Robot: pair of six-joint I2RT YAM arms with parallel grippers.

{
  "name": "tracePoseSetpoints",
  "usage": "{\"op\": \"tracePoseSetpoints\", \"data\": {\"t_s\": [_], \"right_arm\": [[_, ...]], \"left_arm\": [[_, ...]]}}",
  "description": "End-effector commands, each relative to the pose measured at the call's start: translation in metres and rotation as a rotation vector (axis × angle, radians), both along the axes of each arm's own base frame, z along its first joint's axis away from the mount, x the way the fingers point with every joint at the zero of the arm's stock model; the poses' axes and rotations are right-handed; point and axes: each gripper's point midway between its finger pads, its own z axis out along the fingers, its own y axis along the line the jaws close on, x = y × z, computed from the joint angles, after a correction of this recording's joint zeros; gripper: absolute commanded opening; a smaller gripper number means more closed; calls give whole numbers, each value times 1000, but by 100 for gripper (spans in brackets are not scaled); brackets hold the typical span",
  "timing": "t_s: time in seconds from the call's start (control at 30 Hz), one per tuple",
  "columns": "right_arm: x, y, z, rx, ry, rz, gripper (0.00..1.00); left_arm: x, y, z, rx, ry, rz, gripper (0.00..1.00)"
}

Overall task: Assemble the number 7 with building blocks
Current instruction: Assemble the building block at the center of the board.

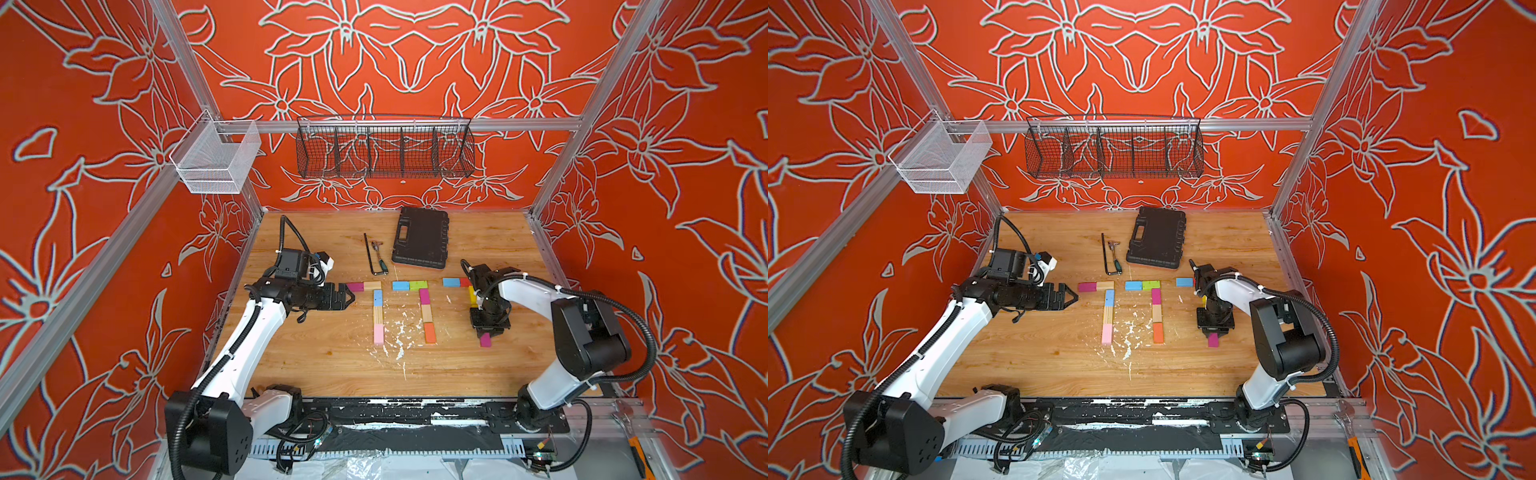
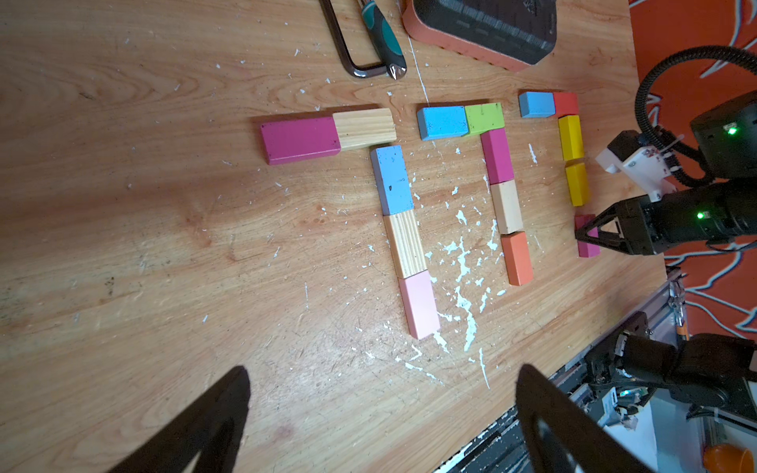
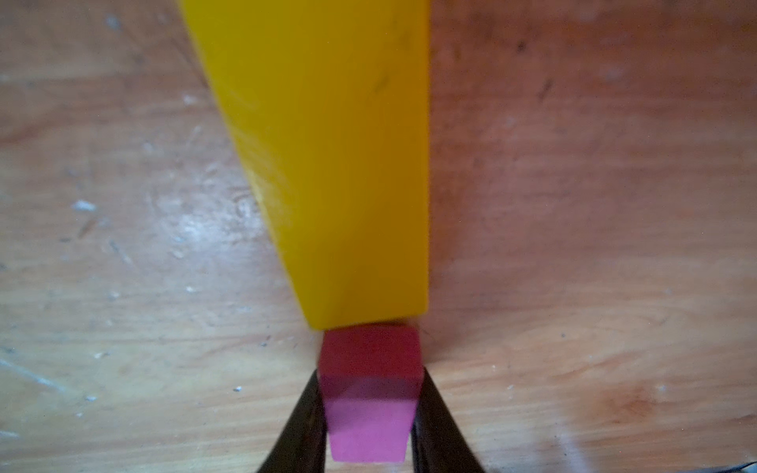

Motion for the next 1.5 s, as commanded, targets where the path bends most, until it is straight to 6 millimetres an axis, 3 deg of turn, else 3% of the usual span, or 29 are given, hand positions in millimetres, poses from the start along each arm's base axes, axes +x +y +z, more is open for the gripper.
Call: {"op": "tracePoseSetpoints", "data": {"t_s": [0.0,0.2,0.33,0.57,0.87,1.0,1.07,1.13,1.33,1.47], "right_arm": [[22,-9,-14,-46,-65,-2,22],[23,-6,-14,-30,-64,7,25],[24,-5,-13,-25,-68,10,35],[29,-4,-5,-17,-95,13,63],[37,5,-5,25,-104,13,66],[34,-4,1,-22,-111,-11,68],[30,-15,13,-81,-131,-60,76],[27,-15,28,-64,-187,-113,97],[17,-3,90,142,-479,-334,97],[7,8,107,358,-577,-600,97]], "left_arm": [[-1,2,-2,9,8,-6,98],[-1,2,-2,10,8,-6,98],[-1,2,-2,10,8,-5,98],[0,3,-2,13,9,-1,98],[-1,4,-3,15,10,0,98],[0,4,-3,15,11,2,98],[0,4,-3,14,12,1,98],[0,3,-2,11,10,-1,98],[0,4,0,11,3,3,98],[0,4,1,9,-1,2,98]]}}
